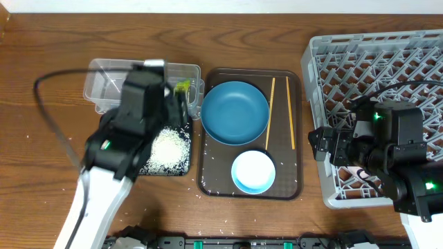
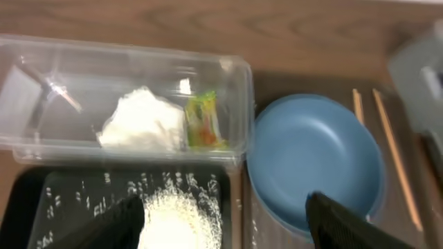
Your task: Sort waste into correct bins and load items into the dishwasher rack
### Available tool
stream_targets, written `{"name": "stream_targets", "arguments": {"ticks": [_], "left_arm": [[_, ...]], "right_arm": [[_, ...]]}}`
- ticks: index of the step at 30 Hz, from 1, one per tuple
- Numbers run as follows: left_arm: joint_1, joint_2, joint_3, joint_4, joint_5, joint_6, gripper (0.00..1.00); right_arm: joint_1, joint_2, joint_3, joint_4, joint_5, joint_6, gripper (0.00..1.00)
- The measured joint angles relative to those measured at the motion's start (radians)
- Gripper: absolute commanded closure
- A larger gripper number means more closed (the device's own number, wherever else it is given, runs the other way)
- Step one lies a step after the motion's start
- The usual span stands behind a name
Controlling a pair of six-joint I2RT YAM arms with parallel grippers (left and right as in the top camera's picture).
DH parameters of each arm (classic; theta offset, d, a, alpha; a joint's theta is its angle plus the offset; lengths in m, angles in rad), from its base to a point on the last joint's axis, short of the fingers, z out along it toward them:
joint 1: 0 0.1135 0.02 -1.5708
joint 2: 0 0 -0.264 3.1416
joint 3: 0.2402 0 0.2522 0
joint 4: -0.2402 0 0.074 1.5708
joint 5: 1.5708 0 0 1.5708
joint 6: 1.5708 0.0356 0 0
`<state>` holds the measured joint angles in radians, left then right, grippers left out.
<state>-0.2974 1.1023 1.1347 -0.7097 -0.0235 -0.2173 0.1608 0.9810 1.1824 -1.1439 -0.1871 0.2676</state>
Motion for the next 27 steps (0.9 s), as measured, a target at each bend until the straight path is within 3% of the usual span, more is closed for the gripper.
{"name": "stream_targets", "arguments": {"ticks": [4, 10, 11, 27], "left_arm": [[0.000, -0.143, 0.000, -0.107, 0.036, 0.000, 0.18], [0.000, -0.309, 0.000, -0.124, 0.051, 0.000, 0.16], [0.000, -0.329, 0.000, -0.126, 0.051, 0.000, 0.12], [0.000, -0.364, 0.000, -0.214, 0.052, -0.004, 0.09]], "right_arm": [[0.000, -0.004, 0.000, 0.017, 0.000, -0.033, 0.03], [0.000, -0.013, 0.000, 0.051, 0.000, -0.059, 0.02], [0.000, -0.014, 0.000, 0.052, 0.000, -0.061, 0.02], [0.000, -0.013, 0.000, 0.048, 0.000, -0.068, 0.01]]}}
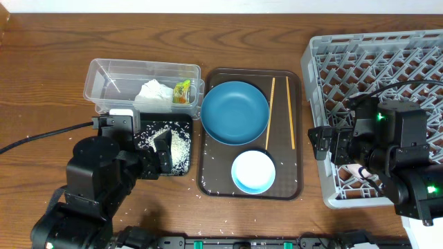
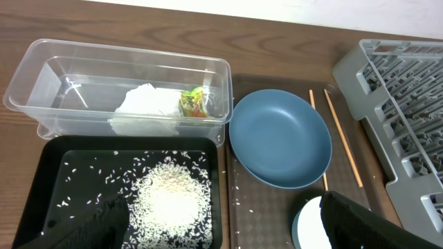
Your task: Sort waste into correct bins and load items into the dishwasher rack
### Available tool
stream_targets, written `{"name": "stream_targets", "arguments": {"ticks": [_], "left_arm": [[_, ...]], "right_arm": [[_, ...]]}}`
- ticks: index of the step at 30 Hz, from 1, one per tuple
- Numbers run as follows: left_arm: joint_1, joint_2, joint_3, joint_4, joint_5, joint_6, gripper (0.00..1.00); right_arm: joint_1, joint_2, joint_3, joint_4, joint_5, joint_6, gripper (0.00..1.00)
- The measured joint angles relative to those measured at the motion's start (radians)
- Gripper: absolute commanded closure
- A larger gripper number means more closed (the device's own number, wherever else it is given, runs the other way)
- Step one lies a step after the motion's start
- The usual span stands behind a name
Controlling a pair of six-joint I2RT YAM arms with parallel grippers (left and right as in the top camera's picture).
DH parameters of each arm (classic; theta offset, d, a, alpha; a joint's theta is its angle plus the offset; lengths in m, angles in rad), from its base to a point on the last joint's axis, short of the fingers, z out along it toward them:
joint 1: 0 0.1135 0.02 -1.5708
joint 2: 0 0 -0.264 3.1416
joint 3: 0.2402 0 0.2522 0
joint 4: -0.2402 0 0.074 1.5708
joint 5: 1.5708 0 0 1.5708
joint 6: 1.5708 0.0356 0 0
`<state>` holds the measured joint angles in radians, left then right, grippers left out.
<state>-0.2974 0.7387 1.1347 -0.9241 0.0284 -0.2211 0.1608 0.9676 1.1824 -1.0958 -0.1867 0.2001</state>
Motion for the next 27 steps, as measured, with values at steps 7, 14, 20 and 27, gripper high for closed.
{"name": "stream_targets", "arguments": {"ticks": [7, 14, 20, 27], "left_arm": [[0.000, 0.000, 0.000, 0.000, 0.000, 0.000, 0.09], [0.000, -0.002, 0.000, 0.000, 0.000, 0.000, 0.09], [0.023, -0.084, -0.102, 0.193, -0.040, 0.016, 0.09], [0.096, -0.272, -0.405, 0.527, -0.066, 0.016, 0.09]], "right_arm": [[0.000, 0.000, 0.000, 0.000, 0.000, 0.000, 0.01], [0.000, 0.000, 0.000, 0.000, 0.000, 0.000, 0.01], [0.000, 0.000, 0.000, 0.000, 0.000, 0.000, 0.01], [0.000, 0.000, 0.000, 0.000, 0.000, 0.000, 0.01]]}}
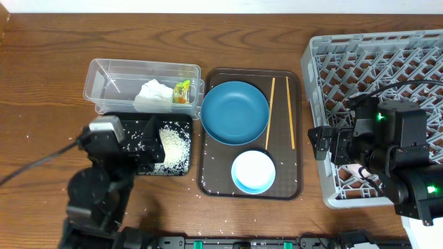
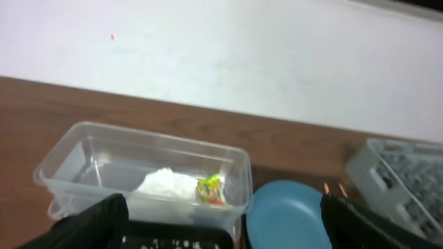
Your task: Sort waste into correct bins and load items into the dishwasher rack
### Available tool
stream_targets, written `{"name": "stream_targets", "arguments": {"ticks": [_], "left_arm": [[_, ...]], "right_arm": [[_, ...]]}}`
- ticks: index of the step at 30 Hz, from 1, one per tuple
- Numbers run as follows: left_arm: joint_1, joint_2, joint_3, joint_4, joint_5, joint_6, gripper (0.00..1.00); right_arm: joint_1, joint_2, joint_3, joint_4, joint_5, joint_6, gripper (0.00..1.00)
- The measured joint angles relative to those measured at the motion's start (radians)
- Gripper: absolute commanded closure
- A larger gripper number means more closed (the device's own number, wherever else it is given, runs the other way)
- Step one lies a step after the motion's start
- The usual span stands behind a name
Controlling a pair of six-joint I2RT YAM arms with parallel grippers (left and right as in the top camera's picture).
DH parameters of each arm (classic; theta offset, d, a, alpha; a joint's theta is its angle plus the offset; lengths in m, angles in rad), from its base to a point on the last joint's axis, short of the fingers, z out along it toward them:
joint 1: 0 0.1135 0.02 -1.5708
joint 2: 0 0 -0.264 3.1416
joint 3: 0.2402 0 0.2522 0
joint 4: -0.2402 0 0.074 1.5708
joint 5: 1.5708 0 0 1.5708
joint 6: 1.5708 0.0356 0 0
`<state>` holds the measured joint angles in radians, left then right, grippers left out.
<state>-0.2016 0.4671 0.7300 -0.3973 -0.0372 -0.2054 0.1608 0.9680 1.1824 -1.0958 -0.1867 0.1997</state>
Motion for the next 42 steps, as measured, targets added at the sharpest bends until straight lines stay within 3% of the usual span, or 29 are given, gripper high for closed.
{"name": "stream_targets", "arguments": {"ticks": [8, 19, 26, 42], "left_arm": [[0.017, -0.197, -0.353, 0.156, 0.000, -0.008, 0.09], [0.017, -0.449, -0.608, 0.192, 0.000, -0.008, 0.09], [0.017, -0.456, -0.664, 0.266, 0.000, -0.008, 0.09], [0.017, -0.456, -0.665, 0.271, 0.000, -0.008, 0.09]], "right_arm": [[0.000, 0.000, 0.000, 0.000, 0.000, 0.000, 0.01], [0.000, 0.000, 0.000, -0.004, 0.000, 0.000, 0.01], [0.000, 0.001, -0.001, -0.006, 0.000, 0.000, 0.01], [0.000, 0.001, -0.001, -0.006, 0.000, 0.000, 0.01]]}}
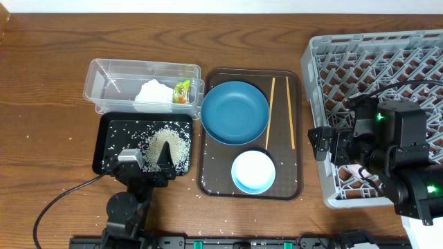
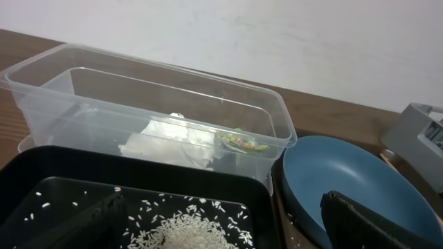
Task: Sort waste into correct bins and load items into the dishwasher rack
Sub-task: 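Grasp the light-blue bowl with the right gripper and lift it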
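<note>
A clear plastic bin [image 1: 111,76] at the back left holds a crumpled white tissue [image 1: 154,90] and a green wrapper [image 1: 182,91]. In front of it lies a black tray [image 1: 111,142] with a heap of rice [image 1: 169,145]. My left gripper [image 1: 142,166] sits low at that tray's front edge, open and empty; its fingers [image 2: 367,221] stand wide apart in the left wrist view. A blue plate [image 1: 234,112], a small white bowl [image 1: 253,171] and two chopsticks [image 1: 270,104] lie on the brown tray [image 1: 208,166]. My right gripper [image 1: 322,145] rests at the grey dishwasher rack's [image 1: 374,62] left edge.
Loose rice grains are scattered on the wooden table around the black tray [image 2: 138,183]. The clear bin [image 2: 138,90] and blue plate [image 2: 346,180] fill the left wrist view, with the white wall behind. A black cable trails at the front left.
My left arm has drawn back and down from over the black tray's front to the table's front edge, still open. The right arm has not moved.
My left gripper was open over the back of the black tray by the clear bin, tissue and wrapper lying in the bin. Then it stood further back over the tray's front left, then nearer the front, and now low at the tray's front edge.
</note>
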### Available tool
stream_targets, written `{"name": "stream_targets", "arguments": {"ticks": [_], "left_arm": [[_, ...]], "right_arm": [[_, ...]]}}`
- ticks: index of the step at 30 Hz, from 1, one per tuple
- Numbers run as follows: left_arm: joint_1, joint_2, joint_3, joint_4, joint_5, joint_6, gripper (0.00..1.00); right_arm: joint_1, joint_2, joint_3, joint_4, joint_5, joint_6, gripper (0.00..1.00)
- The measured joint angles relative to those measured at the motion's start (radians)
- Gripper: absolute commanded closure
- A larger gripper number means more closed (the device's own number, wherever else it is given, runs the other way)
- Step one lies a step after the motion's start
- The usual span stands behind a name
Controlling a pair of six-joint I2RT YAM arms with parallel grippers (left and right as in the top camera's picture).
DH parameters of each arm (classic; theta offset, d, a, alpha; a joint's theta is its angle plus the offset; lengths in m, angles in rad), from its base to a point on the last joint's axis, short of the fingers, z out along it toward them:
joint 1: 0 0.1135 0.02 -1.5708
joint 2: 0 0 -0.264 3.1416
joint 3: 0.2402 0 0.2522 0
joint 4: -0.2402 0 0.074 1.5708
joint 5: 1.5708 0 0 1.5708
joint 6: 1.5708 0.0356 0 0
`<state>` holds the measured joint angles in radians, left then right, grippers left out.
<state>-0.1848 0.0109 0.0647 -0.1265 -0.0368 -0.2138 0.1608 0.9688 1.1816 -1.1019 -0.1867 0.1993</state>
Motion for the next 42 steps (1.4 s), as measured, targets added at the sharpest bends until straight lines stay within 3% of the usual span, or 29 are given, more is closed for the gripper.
{"name": "stream_targets", "arguments": {"ticks": [3, 6, 10, 14, 21, 28, 37, 42], "left_arm": [[0.000, 0.000, 0.000, 0.000, 0.000, 0.000, 0.09], [0.000, 0.000, 0.000, 0.000, 0.000, 0.000, 0.09], [0.000, 0.000, 0.000, 0.001, 0.000, 0.000, 0.09], [0.000, 0.000, 0.000, 0.001, 0.000, 0.000, 0.09], [0.000, 0.000, 0.000, 0.002, 0.000, 0.000, 0.09], [0.000, 0.000, -0.001, 0.002, 0.000, 0.000, 0.09], [0.000, 0.000, -0.001, 0.002, 0.000, 0.000, 0.09], [0.000, 0.000, -0.001, 0.002, 0.000, 0.000, 0.09]], "right_arm": [[0.000, 0.000, 0.000, 0.010, -0.001, 0.002, 0.01], [0.000, 0.005, -0.001, 0.117, -0.053, 0.013, 0.12], [0.062, 0.070, 0.000, 0.167, -0.170, 0.024, 0.13], [0.220, 0.232, 0.001, 0.112, -0.163, 0.026, 0.36], [0.404, 0.567, 0.000, 0.027, -0.066, 0.069, 0.44], [0.413, 0.743, 0.000, 0.007, 0.058, 0.100, 0.51], [0.414, 0.809, -0.005, 0.048, 0.080, 0.111, 0.69], [0.414, 0.809, -0.036, 0.064, 0.088, 0.112, 0.85]]}}
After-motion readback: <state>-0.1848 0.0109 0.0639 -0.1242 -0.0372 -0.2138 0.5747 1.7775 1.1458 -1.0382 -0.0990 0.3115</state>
